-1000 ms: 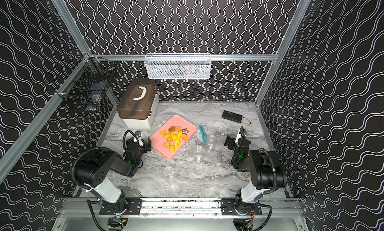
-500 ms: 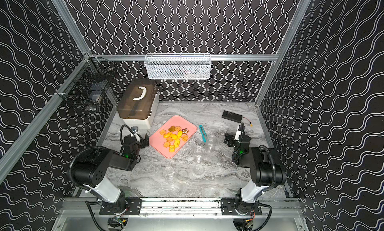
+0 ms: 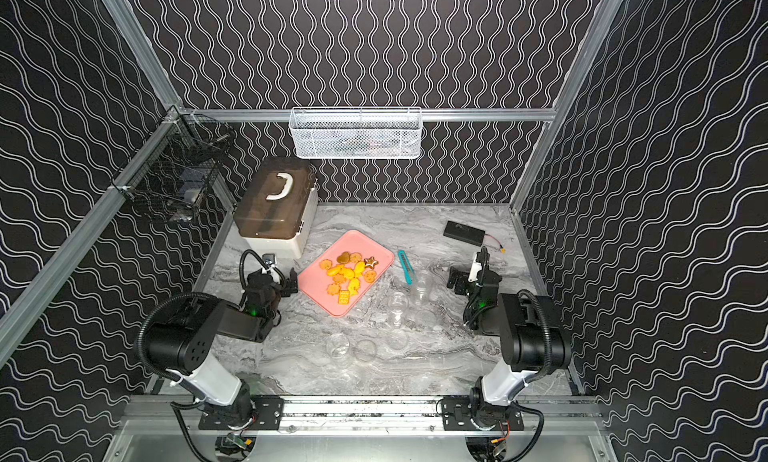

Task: Pour the cookies out of the jar
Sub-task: Reset both arms

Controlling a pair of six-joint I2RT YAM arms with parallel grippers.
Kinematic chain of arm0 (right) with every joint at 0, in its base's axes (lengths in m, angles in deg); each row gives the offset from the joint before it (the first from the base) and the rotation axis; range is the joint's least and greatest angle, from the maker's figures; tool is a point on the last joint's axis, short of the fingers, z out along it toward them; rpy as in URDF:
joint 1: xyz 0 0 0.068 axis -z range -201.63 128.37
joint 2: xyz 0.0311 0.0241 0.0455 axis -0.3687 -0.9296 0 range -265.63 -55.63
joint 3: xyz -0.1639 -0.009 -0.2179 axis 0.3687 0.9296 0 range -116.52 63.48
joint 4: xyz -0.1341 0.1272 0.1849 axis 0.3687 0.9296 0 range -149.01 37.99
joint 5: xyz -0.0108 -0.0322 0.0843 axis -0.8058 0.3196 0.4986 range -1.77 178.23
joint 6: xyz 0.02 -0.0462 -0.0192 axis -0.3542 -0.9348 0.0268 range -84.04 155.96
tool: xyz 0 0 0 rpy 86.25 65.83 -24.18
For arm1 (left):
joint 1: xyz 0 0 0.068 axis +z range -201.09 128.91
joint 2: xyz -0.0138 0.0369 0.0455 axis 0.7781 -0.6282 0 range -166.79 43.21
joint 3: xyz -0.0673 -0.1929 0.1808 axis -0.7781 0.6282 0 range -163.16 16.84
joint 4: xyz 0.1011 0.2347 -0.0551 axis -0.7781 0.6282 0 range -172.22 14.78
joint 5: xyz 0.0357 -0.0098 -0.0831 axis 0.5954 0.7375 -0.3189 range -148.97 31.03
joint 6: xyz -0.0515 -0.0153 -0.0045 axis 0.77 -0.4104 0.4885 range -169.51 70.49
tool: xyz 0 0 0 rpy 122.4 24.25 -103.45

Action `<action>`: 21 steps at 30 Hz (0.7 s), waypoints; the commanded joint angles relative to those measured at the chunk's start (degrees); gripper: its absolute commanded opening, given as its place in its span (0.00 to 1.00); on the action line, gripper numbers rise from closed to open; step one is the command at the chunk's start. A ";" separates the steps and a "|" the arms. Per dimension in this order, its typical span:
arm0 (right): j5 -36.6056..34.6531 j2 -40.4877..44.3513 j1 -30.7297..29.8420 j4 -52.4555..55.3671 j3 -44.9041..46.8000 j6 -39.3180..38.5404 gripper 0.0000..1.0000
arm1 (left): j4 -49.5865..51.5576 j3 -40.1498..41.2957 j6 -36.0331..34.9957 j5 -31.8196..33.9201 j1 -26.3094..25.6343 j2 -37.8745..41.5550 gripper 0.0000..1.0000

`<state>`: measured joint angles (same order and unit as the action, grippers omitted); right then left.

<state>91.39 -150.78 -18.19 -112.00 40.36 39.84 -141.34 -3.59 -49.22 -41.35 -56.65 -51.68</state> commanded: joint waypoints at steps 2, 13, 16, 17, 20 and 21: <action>0.28 -0.07 -0.01 -2.41 0.09 -0.28 1.00 | -1.56 0.12 0.41 0.21 0.11 0.15 0.99; 0.49 -0.25 -0.01 -2.33 0.00 -0.44 1.00 | -1.44 0.12 0.42 0.07 0.11 0.15 0.99; 0.71 -0.38 -0.01 -1.97 -0.27 -0.18 1.00 | -1.57 0.12 0.41 0.15 0.11 0.15 0.99; 0.71 -0.37 -0.01 -1.94 -0.32 -0.19 1.00 | -1.51 0.12 0.41 0.09 0.11 0.15 0.99; 0.67 -0.36 -0.01 -2.00 -0.22 -0.17 1.00 | -1.54 0.12 0.41 0.15 0.11 0.15 0.99; 0.33 -0.07 -0.01 -2.45 0.15 -0.30 1.00 | -1.62 0.10 0.41 0.15 0.11 0.14 0.99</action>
